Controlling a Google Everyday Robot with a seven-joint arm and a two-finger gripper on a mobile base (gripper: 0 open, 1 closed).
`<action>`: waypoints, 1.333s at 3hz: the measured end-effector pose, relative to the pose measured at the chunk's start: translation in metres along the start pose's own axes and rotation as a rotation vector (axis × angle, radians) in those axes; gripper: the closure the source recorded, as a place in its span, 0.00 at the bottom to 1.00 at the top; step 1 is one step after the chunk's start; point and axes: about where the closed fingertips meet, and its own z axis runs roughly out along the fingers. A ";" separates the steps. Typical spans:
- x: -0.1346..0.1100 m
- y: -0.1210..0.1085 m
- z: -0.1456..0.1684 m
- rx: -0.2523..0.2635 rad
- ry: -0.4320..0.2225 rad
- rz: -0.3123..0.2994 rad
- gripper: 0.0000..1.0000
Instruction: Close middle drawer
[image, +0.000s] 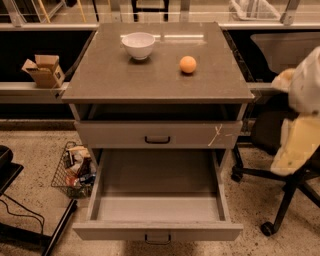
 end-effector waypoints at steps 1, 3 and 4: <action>0.026 0.036 0.038 0.012 -0.052 0.009 0.00; 0.114 0.095 0.176 -0.071 -0.072 0.106 0.00; 0.141 0.103 0.211 -0.107 -0.053 0.165 0.00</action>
Offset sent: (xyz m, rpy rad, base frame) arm -0.0850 -0.0550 -0.2539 0.1371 0.0613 -0.0441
